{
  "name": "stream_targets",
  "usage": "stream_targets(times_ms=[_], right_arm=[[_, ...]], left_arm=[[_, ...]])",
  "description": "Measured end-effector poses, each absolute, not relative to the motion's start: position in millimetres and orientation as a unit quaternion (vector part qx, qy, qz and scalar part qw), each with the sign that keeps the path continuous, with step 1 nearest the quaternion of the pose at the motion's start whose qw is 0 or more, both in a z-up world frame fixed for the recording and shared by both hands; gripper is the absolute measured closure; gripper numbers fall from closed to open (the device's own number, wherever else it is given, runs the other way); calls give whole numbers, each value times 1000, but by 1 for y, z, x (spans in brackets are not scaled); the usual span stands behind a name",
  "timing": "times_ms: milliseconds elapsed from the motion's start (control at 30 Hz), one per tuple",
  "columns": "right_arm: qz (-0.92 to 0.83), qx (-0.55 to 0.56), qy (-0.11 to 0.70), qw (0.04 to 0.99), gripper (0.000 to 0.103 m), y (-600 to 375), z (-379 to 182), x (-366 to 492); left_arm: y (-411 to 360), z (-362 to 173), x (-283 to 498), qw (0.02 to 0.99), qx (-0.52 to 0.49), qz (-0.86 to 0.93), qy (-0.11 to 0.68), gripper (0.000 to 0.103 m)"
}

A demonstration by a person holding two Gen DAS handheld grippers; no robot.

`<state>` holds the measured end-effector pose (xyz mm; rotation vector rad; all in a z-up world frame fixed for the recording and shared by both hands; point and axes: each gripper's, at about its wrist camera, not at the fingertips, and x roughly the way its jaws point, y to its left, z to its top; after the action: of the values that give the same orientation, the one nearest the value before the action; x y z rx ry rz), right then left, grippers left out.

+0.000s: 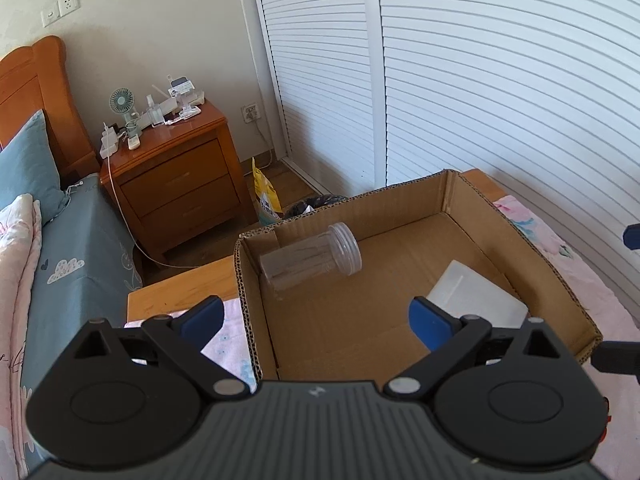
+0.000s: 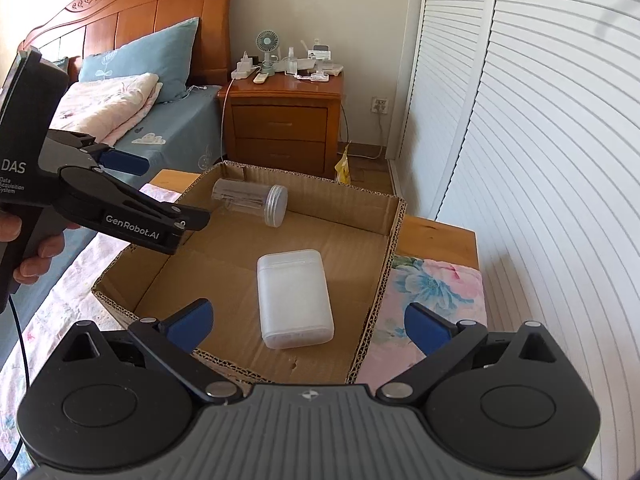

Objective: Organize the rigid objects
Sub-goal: 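Move the left tool to the black cube toy while the right tool approaches the red train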

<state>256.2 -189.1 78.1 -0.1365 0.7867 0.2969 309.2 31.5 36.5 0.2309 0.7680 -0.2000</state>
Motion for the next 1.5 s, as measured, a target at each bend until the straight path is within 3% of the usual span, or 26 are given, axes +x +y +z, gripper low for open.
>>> stream_targets(times_ms=[333, 867, 1500], right_arm=[[112, -41, 393, 912, 0, -190, 70, 212], [41, 37, 422, 905, 0, -195, -3, 149], [23, 0, 413, 910, 0, -194, -20, 156]], left_arm=[[40, 47, 246, 923, 92, -101, 360, 2], [66, -14, 138, 924, 71, -36, 375, 2], [82, -55, 145, 908, 12, -49, 415, 2]])
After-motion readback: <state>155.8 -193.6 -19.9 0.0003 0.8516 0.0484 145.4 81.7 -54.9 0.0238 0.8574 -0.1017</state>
